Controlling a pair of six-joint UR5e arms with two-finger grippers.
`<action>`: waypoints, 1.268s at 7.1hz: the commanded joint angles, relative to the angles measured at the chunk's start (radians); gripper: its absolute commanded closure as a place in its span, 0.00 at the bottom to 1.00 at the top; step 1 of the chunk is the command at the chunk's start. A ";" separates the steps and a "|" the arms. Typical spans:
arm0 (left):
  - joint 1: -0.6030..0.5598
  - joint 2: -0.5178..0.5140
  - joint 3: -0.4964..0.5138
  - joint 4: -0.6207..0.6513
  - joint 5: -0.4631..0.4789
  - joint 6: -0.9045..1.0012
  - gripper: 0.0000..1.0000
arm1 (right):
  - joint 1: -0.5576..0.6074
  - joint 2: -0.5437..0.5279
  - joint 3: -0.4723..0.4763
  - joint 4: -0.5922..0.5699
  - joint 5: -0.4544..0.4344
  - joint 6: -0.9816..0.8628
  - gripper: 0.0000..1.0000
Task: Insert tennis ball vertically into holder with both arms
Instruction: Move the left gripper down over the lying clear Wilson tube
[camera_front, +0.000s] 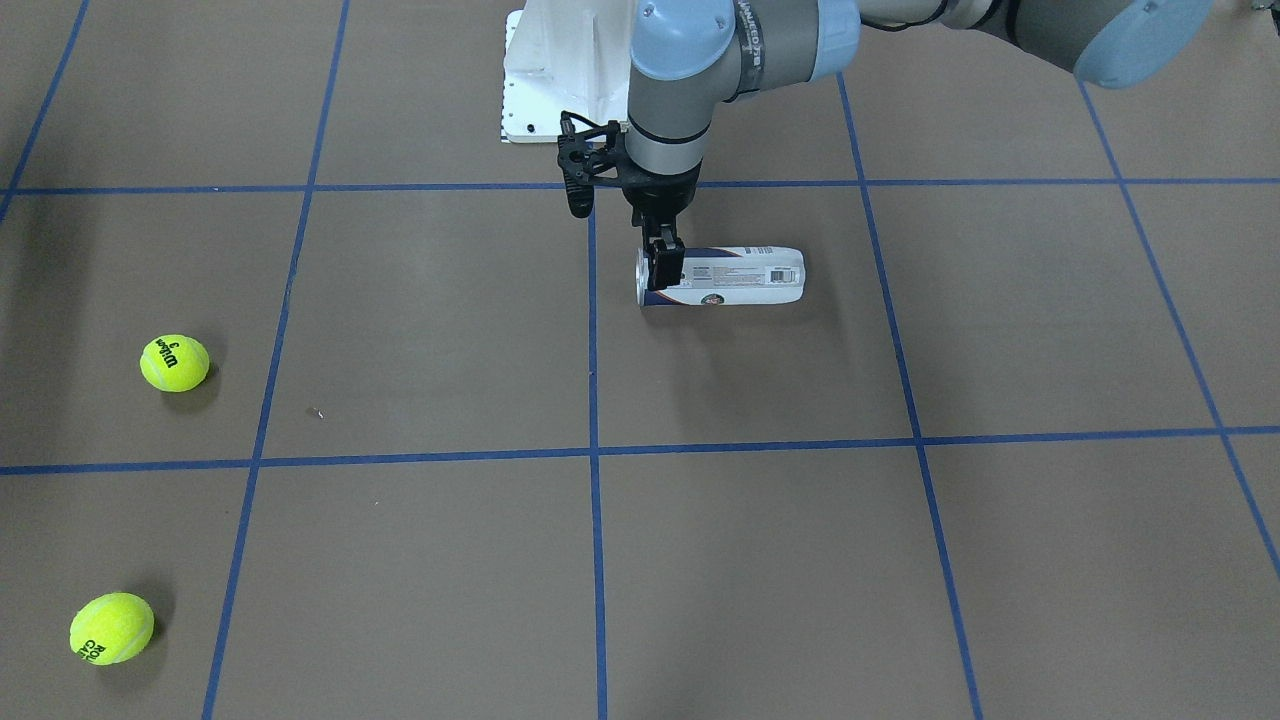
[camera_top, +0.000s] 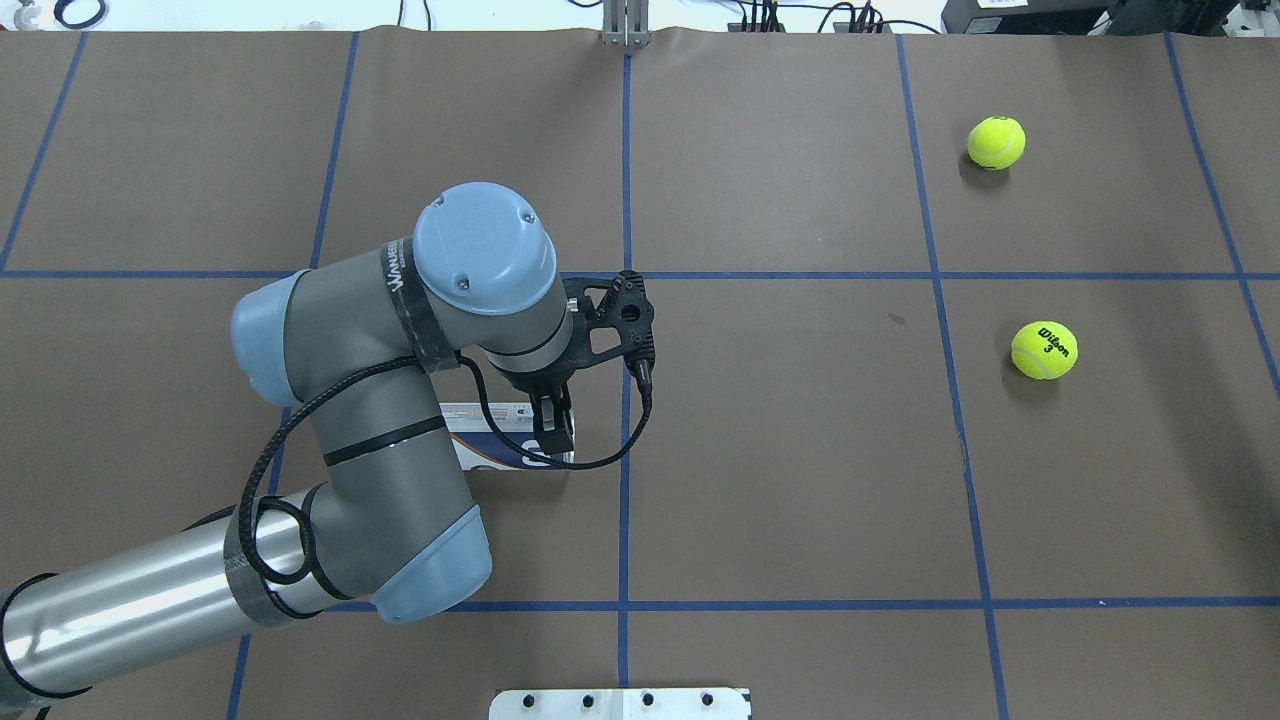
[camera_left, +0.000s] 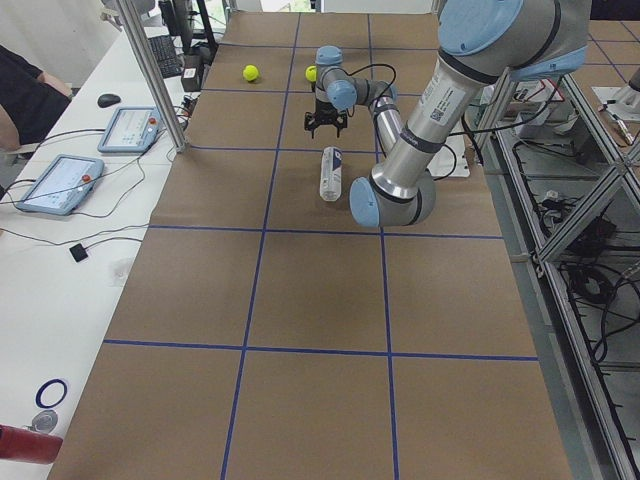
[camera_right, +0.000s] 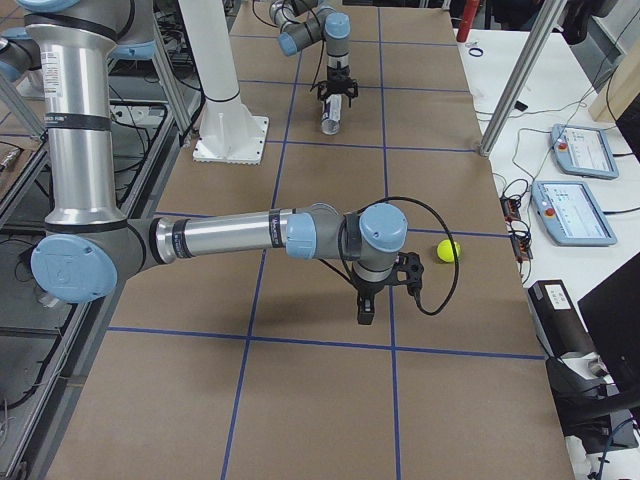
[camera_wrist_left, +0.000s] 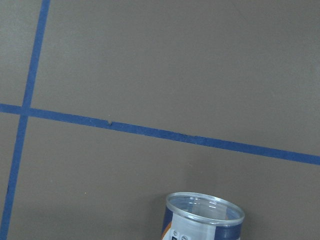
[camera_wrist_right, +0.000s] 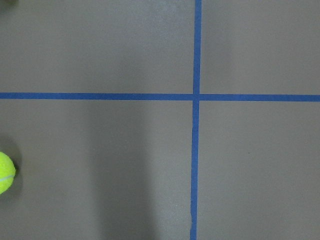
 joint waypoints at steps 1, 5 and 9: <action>0.017 0.000 0.058 -0.054 0.004 0.016 0.01 | -0.002 0.005 0.000 0.003 0.002 0.001 0.01; 0.034 -0.002 0.105 -0.088 0.005 0.043 0.01 | 0.000 0.004 -0.003 0.003 0.002 0.000 0.01; 0.045 0.008 0.105 -0.088 0.005 0.043 0.01 | 0.000 0.004 -0.004 0.003 0.000 0.000 0.01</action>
